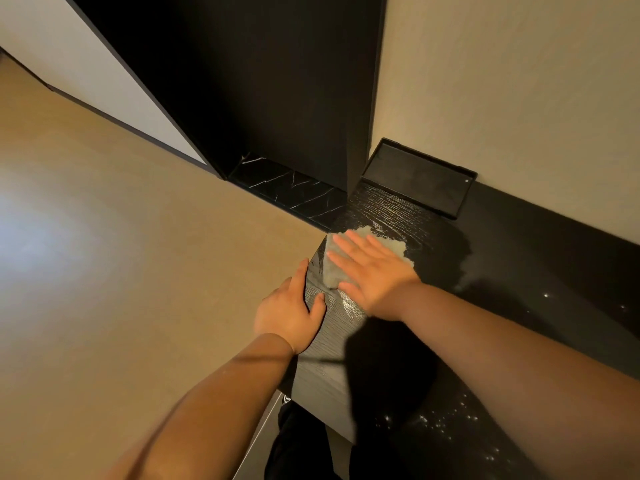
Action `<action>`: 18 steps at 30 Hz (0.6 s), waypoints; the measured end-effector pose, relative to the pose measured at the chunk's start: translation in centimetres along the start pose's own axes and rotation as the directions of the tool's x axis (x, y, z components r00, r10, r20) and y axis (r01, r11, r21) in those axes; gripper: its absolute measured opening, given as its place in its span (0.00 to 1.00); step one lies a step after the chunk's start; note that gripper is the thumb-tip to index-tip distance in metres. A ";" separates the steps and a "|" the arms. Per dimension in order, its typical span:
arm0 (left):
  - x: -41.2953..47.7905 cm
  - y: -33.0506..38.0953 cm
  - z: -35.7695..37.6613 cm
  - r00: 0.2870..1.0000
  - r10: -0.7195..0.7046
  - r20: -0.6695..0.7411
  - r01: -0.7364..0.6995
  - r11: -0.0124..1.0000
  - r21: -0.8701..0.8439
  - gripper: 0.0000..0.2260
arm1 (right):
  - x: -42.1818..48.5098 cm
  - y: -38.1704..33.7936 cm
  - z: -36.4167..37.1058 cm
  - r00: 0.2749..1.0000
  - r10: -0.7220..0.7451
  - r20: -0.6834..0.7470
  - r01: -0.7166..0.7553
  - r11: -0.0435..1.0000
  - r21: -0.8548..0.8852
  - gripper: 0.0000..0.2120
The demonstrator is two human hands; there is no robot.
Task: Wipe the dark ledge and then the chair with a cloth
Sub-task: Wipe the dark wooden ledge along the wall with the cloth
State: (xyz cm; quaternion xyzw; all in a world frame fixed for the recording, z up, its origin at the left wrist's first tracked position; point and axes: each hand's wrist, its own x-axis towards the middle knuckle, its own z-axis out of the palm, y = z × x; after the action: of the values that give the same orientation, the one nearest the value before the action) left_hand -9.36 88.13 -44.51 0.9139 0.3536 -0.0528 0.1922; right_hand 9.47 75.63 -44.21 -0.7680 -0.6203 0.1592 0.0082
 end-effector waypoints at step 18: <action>0.1 -0.4 -0.1 0.999 0.023 0.032 -0.022 0.999 -0.030 0.33 | 0.3 -1.9 -1.0 0.983 0.183 -0.019 -0.182 0.981 0.066 0.31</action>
State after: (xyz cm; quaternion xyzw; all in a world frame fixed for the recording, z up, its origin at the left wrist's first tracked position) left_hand -9.55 88.45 -44.55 0.9139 0.3409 -0.0603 0.2121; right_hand 8.00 76.50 -42.96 -0.8228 -0.5418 0.1694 0.0260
